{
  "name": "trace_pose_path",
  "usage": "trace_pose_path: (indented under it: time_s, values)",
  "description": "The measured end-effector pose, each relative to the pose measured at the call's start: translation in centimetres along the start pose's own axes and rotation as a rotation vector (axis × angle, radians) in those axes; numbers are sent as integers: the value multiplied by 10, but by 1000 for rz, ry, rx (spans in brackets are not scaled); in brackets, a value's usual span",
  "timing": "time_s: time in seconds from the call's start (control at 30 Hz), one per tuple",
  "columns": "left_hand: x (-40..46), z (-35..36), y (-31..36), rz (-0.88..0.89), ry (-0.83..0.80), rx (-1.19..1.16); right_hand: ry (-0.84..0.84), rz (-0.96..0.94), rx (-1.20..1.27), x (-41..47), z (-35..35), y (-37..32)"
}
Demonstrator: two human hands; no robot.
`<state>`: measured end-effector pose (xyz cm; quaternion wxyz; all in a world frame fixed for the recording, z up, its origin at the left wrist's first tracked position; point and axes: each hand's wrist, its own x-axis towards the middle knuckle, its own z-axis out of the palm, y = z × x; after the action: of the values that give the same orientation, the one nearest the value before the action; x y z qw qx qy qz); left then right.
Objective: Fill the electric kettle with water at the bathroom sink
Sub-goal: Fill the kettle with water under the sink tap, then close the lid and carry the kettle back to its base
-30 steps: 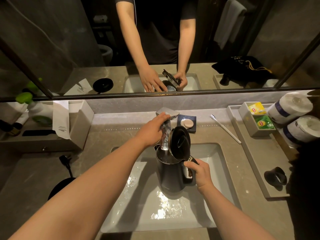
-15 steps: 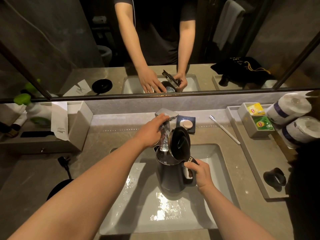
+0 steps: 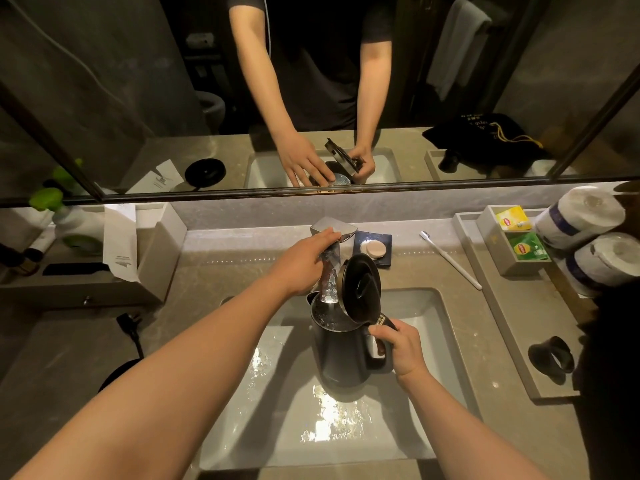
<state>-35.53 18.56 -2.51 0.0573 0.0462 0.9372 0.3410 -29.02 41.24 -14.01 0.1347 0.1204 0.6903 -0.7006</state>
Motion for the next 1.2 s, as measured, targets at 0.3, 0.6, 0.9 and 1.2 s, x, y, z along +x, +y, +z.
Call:
trace_pose_path:
  time_s: [0.3, 0.6, 0.9, 1.2]
  values:
    - [0, -4, 7, 31, -39, 82, -11, 4, 8, 1, -1, 1]
    - [5, -7, 9, 52, -204, 123, -24, -14, 16, -2, -5, -2]
    - [-29, 9, 47, -39, 103, -512, -41, -54, 15, -18, -23, -10]
    - [-64, 21, 70, 88, 116, -310, -5, -135, 44, -62, -54, -31]
